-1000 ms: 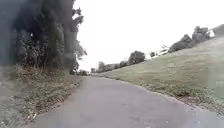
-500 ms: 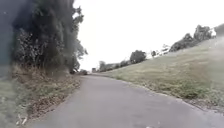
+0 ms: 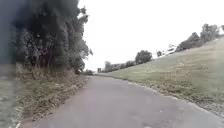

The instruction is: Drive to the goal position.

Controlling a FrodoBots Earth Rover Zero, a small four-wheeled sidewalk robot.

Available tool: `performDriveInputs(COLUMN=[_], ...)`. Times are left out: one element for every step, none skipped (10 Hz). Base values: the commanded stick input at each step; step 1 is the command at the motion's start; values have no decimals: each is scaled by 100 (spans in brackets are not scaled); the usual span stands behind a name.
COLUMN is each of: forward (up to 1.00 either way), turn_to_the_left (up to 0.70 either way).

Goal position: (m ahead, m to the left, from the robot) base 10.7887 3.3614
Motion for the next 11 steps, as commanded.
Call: performDriveInputs(forward=[45,45,45,45,45,45,45,45,45,45,45], turn_to_the_left=[0,0,0,0,0,0,1,2,27,27,27])
